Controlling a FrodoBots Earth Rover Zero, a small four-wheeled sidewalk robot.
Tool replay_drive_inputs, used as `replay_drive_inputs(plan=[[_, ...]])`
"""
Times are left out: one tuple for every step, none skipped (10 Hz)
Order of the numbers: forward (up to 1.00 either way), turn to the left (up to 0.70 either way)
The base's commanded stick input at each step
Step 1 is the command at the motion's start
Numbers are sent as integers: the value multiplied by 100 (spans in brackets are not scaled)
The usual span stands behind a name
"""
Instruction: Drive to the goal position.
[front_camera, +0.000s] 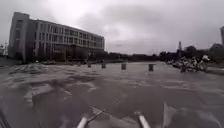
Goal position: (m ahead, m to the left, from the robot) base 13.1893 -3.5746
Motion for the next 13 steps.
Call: replay_drive_inputs(plan=[[70, 0], [70, 0], [70, 0], [70, 0], [70, 0], [70, 0], [70, 0], [70, 0], [70, 0], [70, 0], [70, 0], [70, 0], [70, -13]])
